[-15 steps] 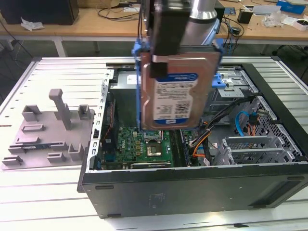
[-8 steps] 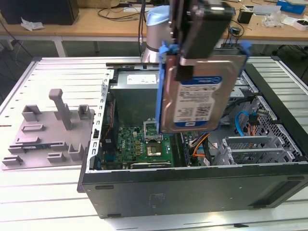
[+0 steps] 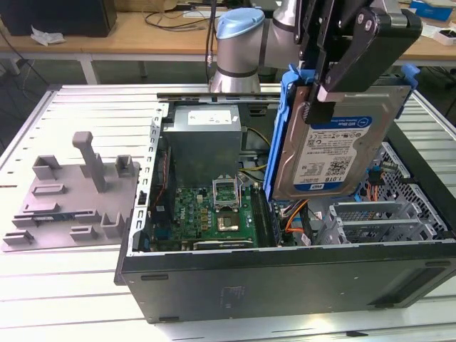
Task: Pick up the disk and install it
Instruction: 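Pick up the disk, then insert the disk into the insertion slot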
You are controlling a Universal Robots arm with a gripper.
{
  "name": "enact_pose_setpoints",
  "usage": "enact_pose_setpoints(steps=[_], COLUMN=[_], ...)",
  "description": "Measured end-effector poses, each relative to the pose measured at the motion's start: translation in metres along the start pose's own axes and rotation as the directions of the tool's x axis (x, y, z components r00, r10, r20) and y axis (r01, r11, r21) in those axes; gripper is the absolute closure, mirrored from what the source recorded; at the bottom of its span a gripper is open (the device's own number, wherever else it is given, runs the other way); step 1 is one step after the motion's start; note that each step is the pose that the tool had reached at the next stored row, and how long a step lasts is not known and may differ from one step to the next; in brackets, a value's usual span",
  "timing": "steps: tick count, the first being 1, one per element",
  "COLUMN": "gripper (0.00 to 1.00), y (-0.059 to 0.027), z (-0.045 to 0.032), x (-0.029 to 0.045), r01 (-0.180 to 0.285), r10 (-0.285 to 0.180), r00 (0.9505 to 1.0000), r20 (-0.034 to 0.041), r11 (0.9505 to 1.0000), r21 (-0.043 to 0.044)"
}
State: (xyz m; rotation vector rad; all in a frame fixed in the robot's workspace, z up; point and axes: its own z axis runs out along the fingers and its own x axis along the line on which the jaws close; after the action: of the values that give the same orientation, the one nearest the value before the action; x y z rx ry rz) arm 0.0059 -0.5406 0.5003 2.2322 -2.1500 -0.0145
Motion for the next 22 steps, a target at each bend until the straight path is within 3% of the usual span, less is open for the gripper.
enact_pose_setpoints(steps=[22], gripper=[0.63], y=[0.0], z=[0.0], x=[0.0], r01=[0.0], r10=[0.0], r00=[1.0], r20=[0.0003], r11=[1.0], r21=[0.0007])
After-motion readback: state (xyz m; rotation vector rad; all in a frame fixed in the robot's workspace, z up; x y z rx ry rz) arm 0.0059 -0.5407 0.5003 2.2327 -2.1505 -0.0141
